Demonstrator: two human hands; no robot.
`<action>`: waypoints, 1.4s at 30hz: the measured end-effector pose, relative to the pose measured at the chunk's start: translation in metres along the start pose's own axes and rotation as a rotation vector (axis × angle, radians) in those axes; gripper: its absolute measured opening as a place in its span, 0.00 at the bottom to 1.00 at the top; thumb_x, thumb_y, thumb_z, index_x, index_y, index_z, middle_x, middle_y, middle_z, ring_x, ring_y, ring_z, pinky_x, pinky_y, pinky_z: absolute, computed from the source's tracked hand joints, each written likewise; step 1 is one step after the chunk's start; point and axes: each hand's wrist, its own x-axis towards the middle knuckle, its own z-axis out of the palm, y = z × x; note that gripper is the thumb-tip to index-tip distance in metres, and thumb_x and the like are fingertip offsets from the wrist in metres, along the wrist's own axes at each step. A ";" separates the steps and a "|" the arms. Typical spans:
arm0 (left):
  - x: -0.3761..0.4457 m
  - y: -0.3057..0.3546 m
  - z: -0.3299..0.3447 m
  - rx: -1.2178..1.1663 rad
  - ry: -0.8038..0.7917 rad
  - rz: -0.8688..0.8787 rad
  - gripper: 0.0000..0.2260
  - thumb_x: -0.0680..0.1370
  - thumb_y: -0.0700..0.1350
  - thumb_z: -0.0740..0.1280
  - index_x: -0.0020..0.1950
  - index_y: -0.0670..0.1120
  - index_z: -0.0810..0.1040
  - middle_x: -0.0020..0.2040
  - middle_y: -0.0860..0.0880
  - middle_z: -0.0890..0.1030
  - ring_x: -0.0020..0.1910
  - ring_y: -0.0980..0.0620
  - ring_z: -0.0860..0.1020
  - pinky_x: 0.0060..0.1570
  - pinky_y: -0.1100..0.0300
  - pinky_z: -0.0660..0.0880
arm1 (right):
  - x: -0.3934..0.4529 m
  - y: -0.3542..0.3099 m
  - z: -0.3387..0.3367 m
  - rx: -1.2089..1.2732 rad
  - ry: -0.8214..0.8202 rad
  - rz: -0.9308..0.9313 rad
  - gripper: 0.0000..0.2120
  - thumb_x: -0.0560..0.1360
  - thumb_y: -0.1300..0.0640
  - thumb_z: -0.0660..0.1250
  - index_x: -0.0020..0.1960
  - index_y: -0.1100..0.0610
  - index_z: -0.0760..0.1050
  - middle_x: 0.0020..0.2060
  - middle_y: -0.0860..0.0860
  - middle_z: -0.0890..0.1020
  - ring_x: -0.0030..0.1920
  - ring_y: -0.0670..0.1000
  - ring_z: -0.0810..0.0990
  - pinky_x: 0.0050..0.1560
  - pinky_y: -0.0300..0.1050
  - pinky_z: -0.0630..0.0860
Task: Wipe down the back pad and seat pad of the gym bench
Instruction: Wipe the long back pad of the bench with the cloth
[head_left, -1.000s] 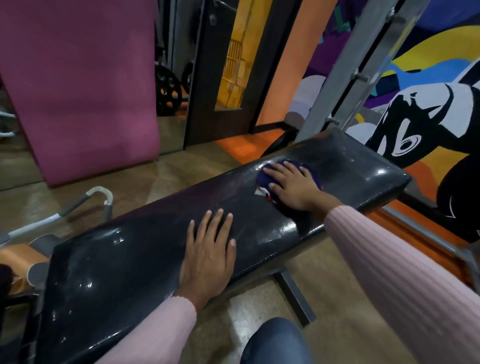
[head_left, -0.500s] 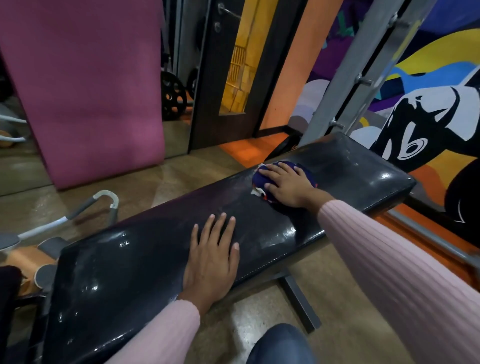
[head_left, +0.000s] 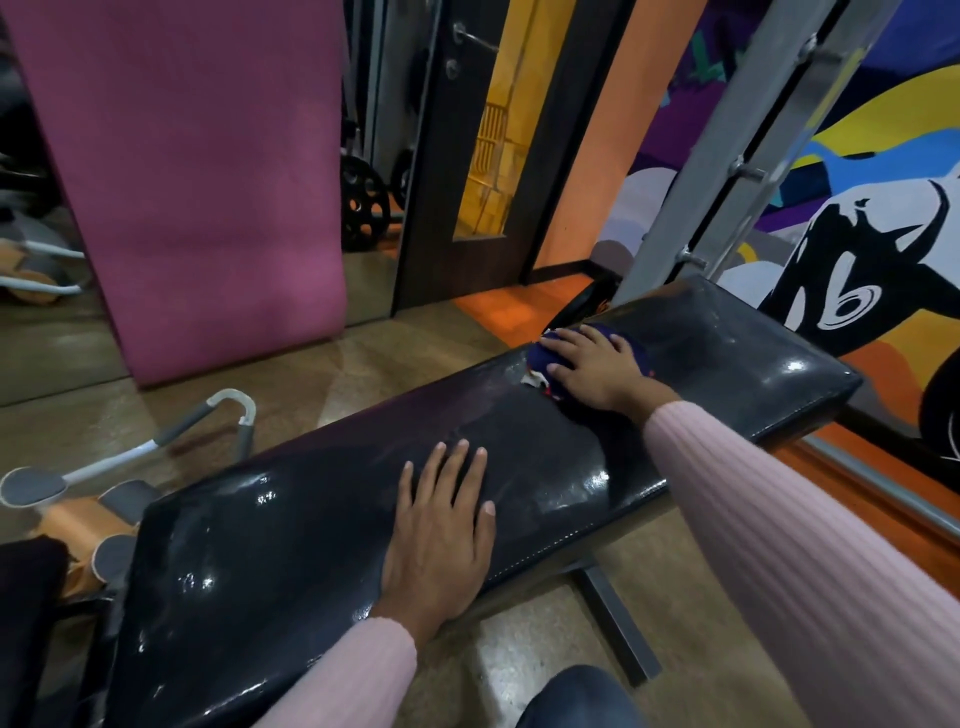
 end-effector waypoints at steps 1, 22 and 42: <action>0.000 0.000 0.000 0.001 -0.002 -0.001 0.23 0.81 0.53 0.48 0.76 0.49 0.61 0.75 0.49 0.63 0.75 0.49 0.56 0.72 0.44 0.55 | 0.007 -0.013 0.003 -0.006 -0.007 0.006 0.23 0.80 0.44 0.52 0.75 0.42 0.58 0.76 0.44 0.58 0.77 0.51 0.50 0.73 0.59 0.46; -0.001 0.001 -0.003 -0.006 0.002 0.004 0.23 0.81 0.53 0.49 0.75 0.48 0.62 0.75 0.48 0.64 0.75 0.48 0.58 0.71 0.42 0.57 | -0.026 -0.040 0.017 0.047 -0.076 -0.251 0.23 0.81 0.46 0.53 0.76 0.41 0.56 0.77 0.42 0.56 0.77 0.48 0.49 0.74 0.56 0.43; -0.001 0.002 -0.002 -0.012 0.021 -0.006 0.25 0.81 0.53 0.50 0.76 0.45 0.59 0.75 0.48 0.64 0.75 0.49 0.58 0.72 0.44 0.58 | -0.016 -0.053 0.009 0.019 -0.100 -0.086 0.24 0.81 0.46 0.51 0.76 0.42 0.54 0.77 0.43 0.54 0.77 0.51 0.47 0.74 0.60 0.42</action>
